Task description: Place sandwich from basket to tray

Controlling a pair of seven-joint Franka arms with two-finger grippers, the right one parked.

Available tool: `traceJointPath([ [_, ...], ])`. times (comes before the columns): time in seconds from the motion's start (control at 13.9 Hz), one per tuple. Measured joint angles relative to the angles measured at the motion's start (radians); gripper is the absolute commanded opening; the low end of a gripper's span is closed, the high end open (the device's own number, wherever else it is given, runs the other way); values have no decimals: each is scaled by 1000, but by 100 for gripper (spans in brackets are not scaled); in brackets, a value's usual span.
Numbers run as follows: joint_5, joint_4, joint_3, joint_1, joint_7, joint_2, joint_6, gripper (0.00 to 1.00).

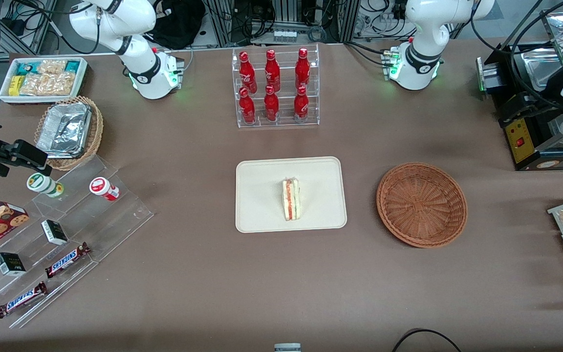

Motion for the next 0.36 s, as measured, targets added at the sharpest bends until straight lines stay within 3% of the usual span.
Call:
traceJointPath([
  [0.36, 5, 16, 2, 16, 3, 9, 0, 100],
])
